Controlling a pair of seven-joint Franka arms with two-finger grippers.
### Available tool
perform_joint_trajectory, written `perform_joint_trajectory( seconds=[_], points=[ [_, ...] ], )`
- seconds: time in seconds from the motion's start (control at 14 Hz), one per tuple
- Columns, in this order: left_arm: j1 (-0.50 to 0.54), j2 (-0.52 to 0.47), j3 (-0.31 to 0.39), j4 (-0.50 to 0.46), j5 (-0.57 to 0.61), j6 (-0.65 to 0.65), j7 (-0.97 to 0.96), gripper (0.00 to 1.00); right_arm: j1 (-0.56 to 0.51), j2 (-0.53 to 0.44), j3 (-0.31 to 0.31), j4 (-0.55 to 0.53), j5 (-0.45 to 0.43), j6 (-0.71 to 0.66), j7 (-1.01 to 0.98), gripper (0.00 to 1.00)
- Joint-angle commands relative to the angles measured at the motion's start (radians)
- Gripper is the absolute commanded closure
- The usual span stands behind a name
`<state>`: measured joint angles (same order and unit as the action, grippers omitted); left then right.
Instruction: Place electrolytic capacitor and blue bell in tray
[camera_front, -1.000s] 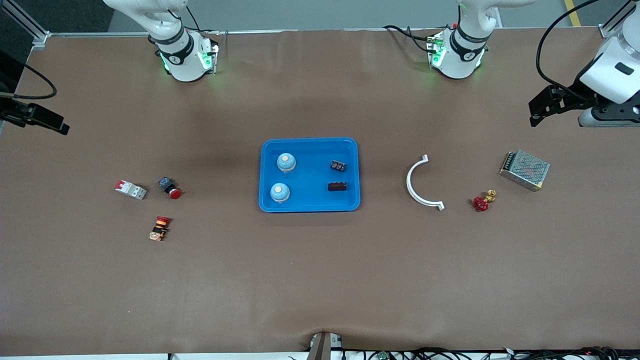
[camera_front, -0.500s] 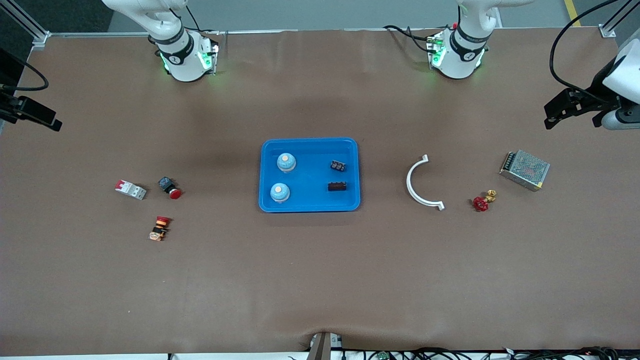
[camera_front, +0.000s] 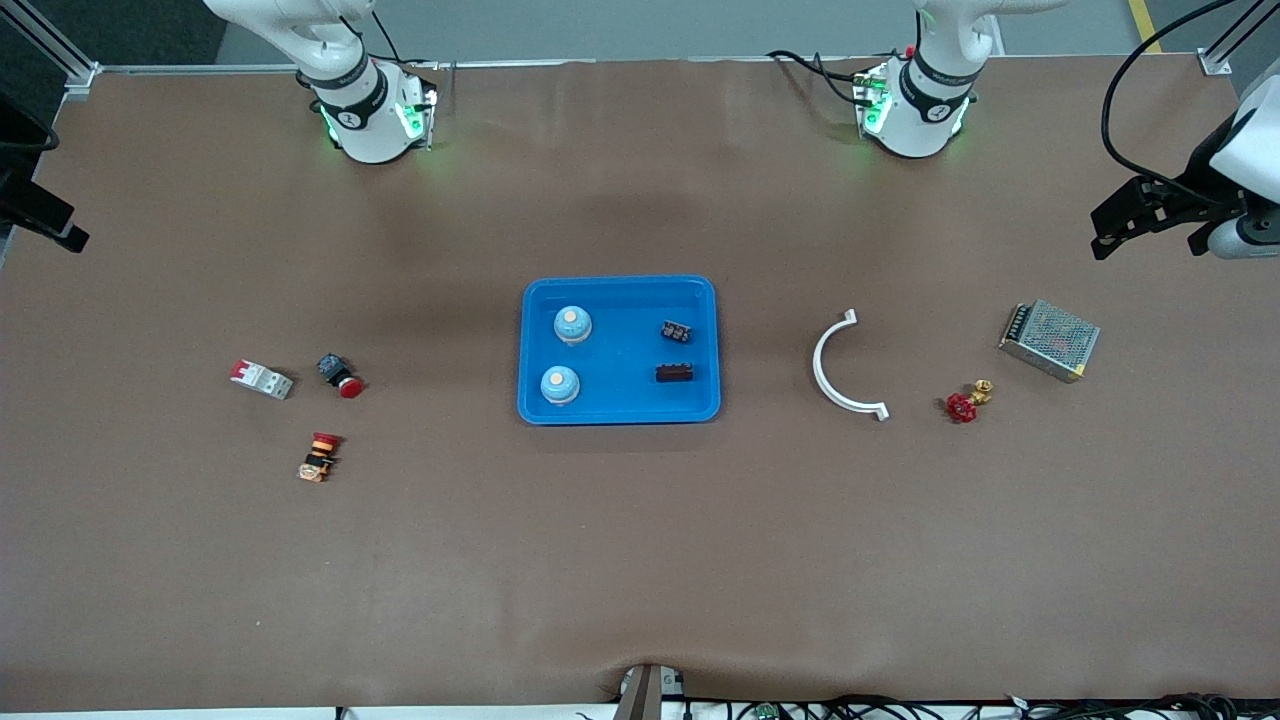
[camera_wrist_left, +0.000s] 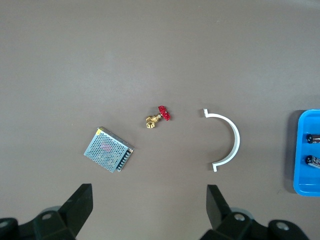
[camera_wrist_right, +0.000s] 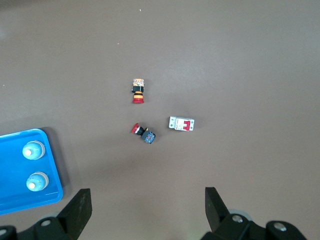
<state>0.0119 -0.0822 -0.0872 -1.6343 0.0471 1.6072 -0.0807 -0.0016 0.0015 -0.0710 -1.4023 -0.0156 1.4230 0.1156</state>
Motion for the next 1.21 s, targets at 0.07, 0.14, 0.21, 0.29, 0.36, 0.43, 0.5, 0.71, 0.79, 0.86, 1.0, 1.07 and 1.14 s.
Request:
perform_joint_trajectory(
  seconds=[0.07,0.14,0.21,0.29,0.36,0.43,0.5,0.71,0.79,0.86,1.0,1.07,1.14],
  points=[
    [0.005,-0.013,-0.003,0.008,-0.023,-0.012,0.018,0.0,0.023,0.021,-0.01,0.054,0.006,-0.007,0.007,0.0],
    [0.005,-0.013,-0.003,0.008,-0.042,-0.024,0.018,0.0,0.023,0.029,-0.009,0.054,0.008,-0.003,0.01,0.0],
    [0.005,-0.013,-0.003,0.01,-0.053,-0.03,0.018,0.0,0.025,0.037,-0.007,0.055,0.006,-0.001,0.015,0.0],
    [0.005,-0.013,-0.003,0.01,-0.058,-0.033,0.019,0.0,0.023,0.046,-0.007,0.057,0.006,0.001,0.015,0.0],
    [0.005,-0.014,-0.005,0.01,-0.058,-0.033,0.019,0.0,0.023,0.052,-0.007,0.059,0.008,0.011,0.015,0.0],
    [0.003,-0.014,-0.006,0.01,-0.055,-0.033,0.018,0.0,0.025,0.06,-0.007,0.059,0.009,0.019,0.013,0.0],
    [0.002,-0.014,-0.008,0.01,-0.049,-0.033,0.013,0.0,0.025,0.066,-0.006,0.059,0.011,0.02,0.018,0.0],
    [0.002,-0.011,-0.009,0.021,-0.042,-0.035,0.01,0.0,0.023,0.074,-0.006,0.057,0.058,0.027,-0.003,0.0],
    [0.002,-0.011,-0.009,0.021,-0.041,-0.035,0.01,0.0,0.026,0.075,-0.004,0.052,0.062,0.022,-0.026,0.0],
    [0.002,-0.011,-0.009,0.021,-0.039,-0.035,0.01,0.0,0.029,0.075,0.012,0.051,0.06,0.022,-0.06,0.0],
    [0.002,-0.01,-0.009,0.022,-0.038,-0.047,0.01,0.0,0.029,0.075,0.036,0.051,0.055,0.017,-0.094,0.0],
    [0.002,-0.011,-0.009,0.024,-0.038,-0.049,0.01,0.0,0.029,0.074,0.055,0.049,0.051,0.016,-0.12,0.0],
    [0.002,-0.011,-0.009,0.024,-0.038,-0.049,0.009,0.0,0.029,0.074,0.066,0.049,0.048,0.016,-0.134,0.0]
  ],
)
